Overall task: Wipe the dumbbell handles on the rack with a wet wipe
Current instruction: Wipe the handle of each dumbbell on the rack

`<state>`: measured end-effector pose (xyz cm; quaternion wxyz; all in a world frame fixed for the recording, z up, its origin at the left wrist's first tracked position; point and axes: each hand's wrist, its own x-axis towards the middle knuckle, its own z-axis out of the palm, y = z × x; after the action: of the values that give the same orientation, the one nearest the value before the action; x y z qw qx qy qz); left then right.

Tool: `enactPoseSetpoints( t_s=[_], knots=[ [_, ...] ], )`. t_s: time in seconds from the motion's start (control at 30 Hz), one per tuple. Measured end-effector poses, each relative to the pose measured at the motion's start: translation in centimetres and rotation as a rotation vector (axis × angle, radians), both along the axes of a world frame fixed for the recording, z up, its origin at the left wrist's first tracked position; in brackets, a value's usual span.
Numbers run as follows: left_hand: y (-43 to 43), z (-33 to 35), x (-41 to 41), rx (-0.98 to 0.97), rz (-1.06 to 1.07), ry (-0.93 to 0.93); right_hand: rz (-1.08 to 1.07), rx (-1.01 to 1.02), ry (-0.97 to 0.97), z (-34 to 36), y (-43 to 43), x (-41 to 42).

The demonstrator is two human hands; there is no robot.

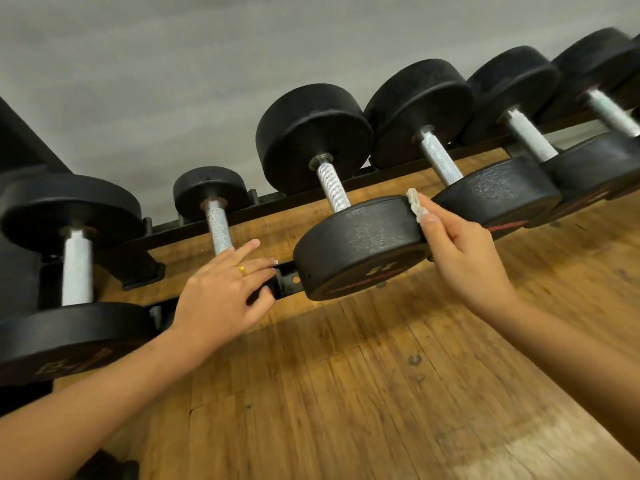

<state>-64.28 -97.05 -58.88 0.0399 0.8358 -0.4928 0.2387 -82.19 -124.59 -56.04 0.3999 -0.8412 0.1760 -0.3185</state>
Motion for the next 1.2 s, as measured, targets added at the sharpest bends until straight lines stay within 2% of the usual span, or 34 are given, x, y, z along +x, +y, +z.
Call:
enactPoseSetpoints(
  t_s=[0.1,0.23,0.4,0.6,0.8,1.0,1.13,1.2],
  knots=[
    [0.1,-0.1,0.1,-0.005,-0.007,0.000,0.041,0.037,-0.023,0.4,1.7,-0.1],
    [0.2,-0.2,0.2,-0.015,-0.008,0.012,0.166,-0.185,0.066,0.1,1.6,-0.6],
    [0.2,-0.2,0.2,-0.012,-0.012,0.015,0.065,-0.023,0.049,0.4,0.9,-0.6],
    [0.1,-0.1,0.1,-0.007,-0.005,0.027,0.181,-0.274,0.111,0.4,1.6,-0.4],
    [0.2,-0.1,0.1,-0.007,-0.005,0.035,0.087,-0.178,0.106,0.2,0.6,-0.7],
    [0.2,-0.1,0.0,-0.021,-0.008,0.021,0.205,-0.443,0.144,0.2,2.4,-0.4],
    [0.1,0.0,0.0,-0.027,-0.010,0.018,0.132,-0.351,0.144,0.2,0.7,-0.9],
    [0.1,-0.1,0.1,-0.028,-0.013,0.010,0.115,-0.375,0.155,0.0,1.5,-1.3]
  ],
)
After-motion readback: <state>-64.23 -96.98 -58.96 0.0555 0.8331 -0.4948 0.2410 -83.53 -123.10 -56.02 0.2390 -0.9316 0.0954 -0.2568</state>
